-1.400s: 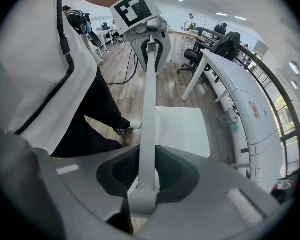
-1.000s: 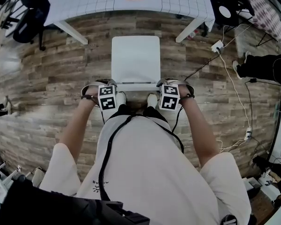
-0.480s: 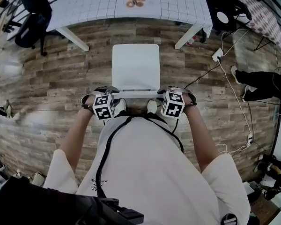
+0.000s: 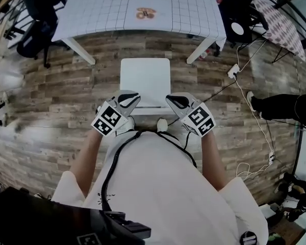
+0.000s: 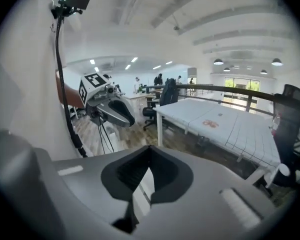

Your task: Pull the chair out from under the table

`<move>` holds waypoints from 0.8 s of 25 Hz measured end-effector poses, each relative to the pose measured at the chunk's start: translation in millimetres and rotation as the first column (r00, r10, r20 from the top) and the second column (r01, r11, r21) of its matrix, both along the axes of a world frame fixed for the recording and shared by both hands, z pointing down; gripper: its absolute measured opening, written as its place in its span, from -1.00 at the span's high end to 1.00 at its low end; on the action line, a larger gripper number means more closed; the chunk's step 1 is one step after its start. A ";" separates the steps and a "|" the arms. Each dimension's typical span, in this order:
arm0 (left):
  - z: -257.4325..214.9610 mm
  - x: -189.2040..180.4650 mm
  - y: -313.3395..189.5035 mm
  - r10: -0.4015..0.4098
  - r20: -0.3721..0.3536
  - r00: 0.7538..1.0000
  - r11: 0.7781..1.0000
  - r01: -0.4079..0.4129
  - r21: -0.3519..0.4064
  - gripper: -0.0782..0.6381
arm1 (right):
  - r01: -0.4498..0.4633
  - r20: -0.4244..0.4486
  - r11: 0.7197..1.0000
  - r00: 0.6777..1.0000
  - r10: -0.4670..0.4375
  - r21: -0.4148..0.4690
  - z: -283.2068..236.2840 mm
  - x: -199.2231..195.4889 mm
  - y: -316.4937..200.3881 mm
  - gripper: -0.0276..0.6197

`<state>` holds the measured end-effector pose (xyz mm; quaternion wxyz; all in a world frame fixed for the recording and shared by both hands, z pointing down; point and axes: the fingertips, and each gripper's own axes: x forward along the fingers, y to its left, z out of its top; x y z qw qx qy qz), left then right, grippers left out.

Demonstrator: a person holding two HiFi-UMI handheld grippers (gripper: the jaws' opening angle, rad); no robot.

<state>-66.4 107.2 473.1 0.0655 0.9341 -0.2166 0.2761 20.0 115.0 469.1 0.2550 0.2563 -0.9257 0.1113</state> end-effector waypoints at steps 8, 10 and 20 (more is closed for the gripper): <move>-23.4 -12.4 -18.0 -0.148 -0.115 0.982 0.989 0.150 0.011 0.76 | -0.158 0.177 0.987 0.972 0.153 0.012 -27.2 4.4 -0.8 0.90; -21.0 -14.4 -17.7 -0.149 -0.105 0.983 0.989 0.150 0.008 0.76 | -0.159 0.164 0.987 0.974 0.154 0.014 -26.0 5.9 -2.1 0.90; -7.9 -22.8 -12.6 -0.155 -0.077 0.985 0.988 0.156 0.008 0.76 | -0.139 0.149 0.990 0.980 0.133 0.029 -24.7 -1.9 -0.9 0.90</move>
